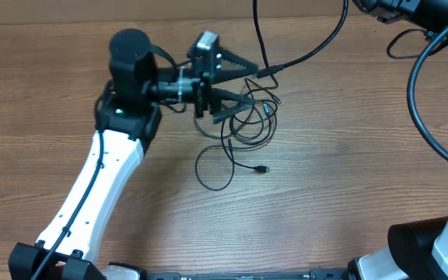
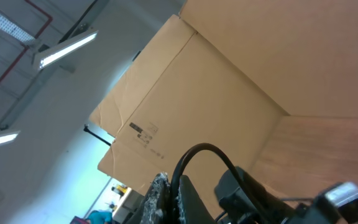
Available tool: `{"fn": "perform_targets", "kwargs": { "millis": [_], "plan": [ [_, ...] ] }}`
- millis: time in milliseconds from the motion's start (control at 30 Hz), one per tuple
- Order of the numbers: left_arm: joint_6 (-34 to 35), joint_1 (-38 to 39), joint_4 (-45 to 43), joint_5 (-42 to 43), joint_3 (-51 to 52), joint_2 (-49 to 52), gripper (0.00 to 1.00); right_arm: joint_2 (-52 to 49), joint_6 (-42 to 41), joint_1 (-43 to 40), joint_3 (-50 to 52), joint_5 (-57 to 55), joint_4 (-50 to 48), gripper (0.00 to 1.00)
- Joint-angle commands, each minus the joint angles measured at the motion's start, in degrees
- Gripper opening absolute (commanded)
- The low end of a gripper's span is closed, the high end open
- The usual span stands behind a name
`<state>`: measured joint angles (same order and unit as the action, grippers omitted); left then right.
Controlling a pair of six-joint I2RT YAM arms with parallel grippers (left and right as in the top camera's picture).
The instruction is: Untangle cables
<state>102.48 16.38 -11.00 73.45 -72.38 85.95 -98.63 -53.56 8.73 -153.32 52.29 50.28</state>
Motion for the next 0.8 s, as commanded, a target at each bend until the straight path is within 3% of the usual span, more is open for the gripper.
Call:
{"fn": "perform_targets", "kwargs": {
  "millis": [0, 133, 233, 567, 767],
  "plan": [
    [17.03, 2.23, -0.39, -9.6, -0.5, 0.28, 0.76, 0.44, 1.57, 0.33, -0.74, 0.35, -0.24, 0.04],
    [17.09, 4.07, -2.45, -13.75, -0.5, 0.28, 0.75, 0.44, 1.62, 0.33, -0.74, 0.28, -0.37, 0.04],
    [17.09, 5.55, -3.02, -15.69, -0.5, 0.28, 0.66, 0.44, 1.64, 0.33, -0.74, 0.09, -0.48, 0.04],
    [17.09, 6.69, -4.92, -20.11, -0.5, 0.28, 0.65, 0.39, 4.22, 0.33, -0.74, 0.13, -0.33, 0.04],
    [17.07, 8.26, -7.06, -21.18, -0.5, 0.28, 0.45, 0.11, 4.35, 0.33, -0.74, 0.13, 0.24, 0.04]
  ]
}}
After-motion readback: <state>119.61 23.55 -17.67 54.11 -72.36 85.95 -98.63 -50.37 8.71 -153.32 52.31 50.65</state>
